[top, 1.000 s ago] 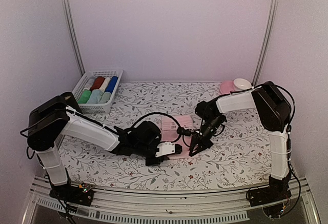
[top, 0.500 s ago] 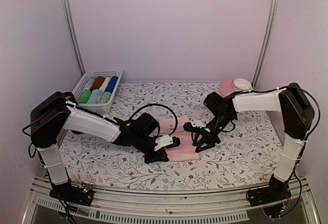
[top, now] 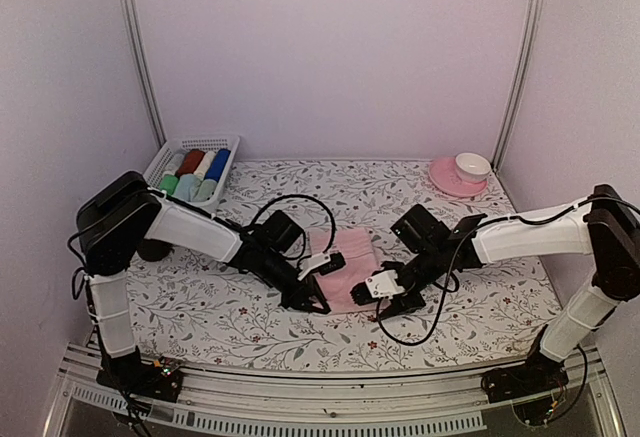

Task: Roll the towels
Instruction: Roll the towel at the center of the board.

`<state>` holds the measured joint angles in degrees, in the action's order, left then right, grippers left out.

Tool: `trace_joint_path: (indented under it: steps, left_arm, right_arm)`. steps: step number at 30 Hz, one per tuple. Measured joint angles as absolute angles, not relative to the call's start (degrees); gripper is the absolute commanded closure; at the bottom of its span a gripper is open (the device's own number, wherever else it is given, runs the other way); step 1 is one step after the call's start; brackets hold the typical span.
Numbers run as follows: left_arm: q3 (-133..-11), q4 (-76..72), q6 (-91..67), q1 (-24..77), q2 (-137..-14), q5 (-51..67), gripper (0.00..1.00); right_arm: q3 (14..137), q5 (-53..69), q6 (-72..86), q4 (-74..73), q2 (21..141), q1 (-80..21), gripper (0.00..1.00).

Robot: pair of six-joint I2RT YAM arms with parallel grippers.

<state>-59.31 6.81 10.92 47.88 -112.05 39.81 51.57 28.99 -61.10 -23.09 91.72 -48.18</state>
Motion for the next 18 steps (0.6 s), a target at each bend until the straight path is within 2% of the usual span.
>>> trace_joint_path:
  steps: [14, 18]
  left_arm:
    - [-61.0, 7.2, 9.3, 45.8, -114.9, 46.4, 0.99]
    - [-61.0, 7.0, 8.9, 45.6, -115.2, 47.0, 0.99]
  right_arm:
    - [51.3, 21.0, -59.0, -14.9, 95.7, -49.3, 0.53]
    - [51.2, 20.3, -58.9, -14.7, 96.1, -49.4, 0.63]
